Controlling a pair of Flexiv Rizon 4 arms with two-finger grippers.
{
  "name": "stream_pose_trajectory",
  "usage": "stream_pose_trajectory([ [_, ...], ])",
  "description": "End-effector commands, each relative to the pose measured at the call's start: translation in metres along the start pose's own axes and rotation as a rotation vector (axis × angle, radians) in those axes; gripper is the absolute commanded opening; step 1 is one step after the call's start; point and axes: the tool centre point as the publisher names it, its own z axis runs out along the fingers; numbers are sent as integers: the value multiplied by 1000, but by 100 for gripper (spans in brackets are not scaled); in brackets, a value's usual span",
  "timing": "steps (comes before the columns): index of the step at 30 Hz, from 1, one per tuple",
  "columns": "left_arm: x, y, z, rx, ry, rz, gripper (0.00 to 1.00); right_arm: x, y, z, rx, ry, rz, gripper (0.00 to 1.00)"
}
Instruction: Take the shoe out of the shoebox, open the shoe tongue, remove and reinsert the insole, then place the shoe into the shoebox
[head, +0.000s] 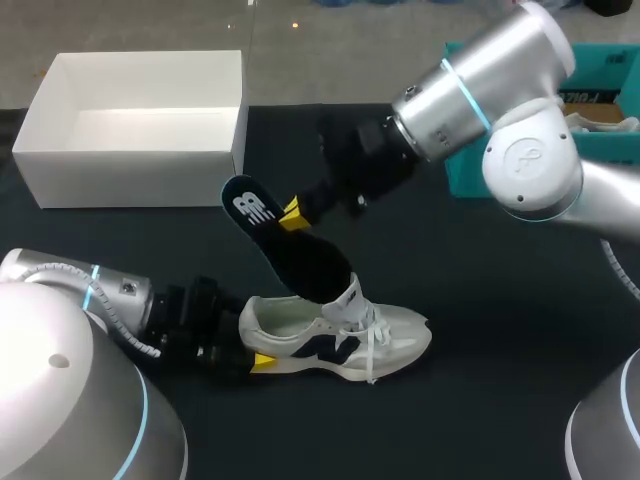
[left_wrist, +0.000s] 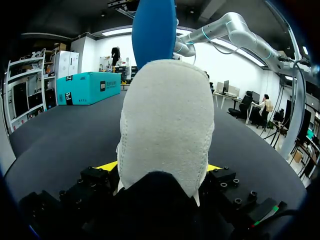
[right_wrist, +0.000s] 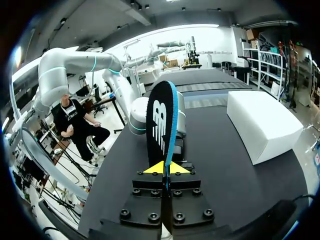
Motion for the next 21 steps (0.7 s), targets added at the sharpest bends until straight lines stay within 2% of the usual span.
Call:
stream_pose_trajectory([
  [1, 0, 1, 1, -4, -1, -1, 0, 2, -2, 1, -4, -4, 0, 0],
  [4, 0, 1, 1, -4, -1, -1, 0, 2, -2, 1, -4, -4, 0, 0],
  [6, 0, 1, 1, -4, -1, -1, 0, 4, 3, -2, -23, -65, 57, 0],
  [10, 0, 1, 1, -4, -1, -1, 0, 2, 29, -30, -38, -213, 175, 0],
  [15, 0, 1, 1, -4, -1, -1, 0, 5, 45, -62, -4, -332, 404, 0],
  [17, 0, 1, 1, -4, -1, -1, 0, 10, 48, -72, -45, -366, 480, 0],
  [18, 0, 1, 1, -4, -1, -1, 0, 14, 48, -78, -97, -379, 513, 0],
  [21, 0, 1, 1, -4, -1, -1, 0, 26, 49, -92, -184, -415, 580, 0],
])
